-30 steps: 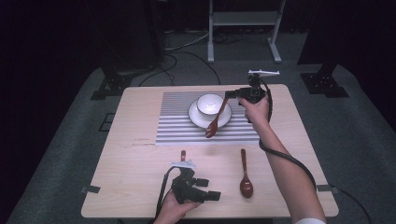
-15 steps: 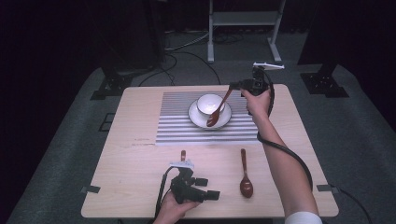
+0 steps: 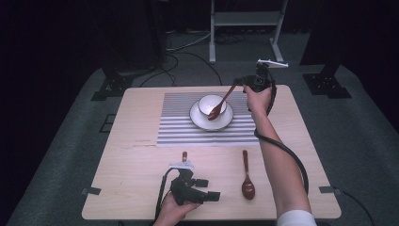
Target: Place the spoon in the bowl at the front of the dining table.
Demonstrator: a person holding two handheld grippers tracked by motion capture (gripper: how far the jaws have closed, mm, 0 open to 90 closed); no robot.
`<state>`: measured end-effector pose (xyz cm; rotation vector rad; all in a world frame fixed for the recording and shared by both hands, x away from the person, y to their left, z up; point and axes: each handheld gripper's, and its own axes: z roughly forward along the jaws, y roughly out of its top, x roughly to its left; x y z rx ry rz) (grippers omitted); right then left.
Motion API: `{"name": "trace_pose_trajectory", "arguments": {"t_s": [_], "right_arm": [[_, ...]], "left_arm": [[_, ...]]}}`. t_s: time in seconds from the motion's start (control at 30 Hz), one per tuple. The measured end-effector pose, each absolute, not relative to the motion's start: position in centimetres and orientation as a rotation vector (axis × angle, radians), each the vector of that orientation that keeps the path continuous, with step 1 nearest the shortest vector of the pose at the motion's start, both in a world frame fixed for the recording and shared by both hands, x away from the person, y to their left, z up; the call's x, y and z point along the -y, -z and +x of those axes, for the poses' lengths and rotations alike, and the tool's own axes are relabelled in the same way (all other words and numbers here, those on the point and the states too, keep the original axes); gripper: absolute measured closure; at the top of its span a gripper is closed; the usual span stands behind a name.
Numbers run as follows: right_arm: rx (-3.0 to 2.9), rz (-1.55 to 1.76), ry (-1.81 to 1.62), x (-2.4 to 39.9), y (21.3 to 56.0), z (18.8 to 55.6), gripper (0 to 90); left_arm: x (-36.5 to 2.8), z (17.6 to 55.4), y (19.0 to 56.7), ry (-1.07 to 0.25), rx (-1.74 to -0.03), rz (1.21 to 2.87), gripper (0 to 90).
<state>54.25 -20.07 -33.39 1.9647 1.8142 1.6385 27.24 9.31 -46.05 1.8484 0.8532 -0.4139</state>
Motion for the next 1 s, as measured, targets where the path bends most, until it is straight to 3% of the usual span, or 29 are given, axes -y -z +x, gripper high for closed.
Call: {"name": "trace_pose_trajectory", "arguments": {"t_s": [1.0], "right_arm": [[-1.638, 2.008, -1.620, 20.7, 34.4, 54.2, 83.2]], "left_arm": [[-9.4, 27.3, 46.1, 0.417, -0.859, 1.841, 5.9]]}}
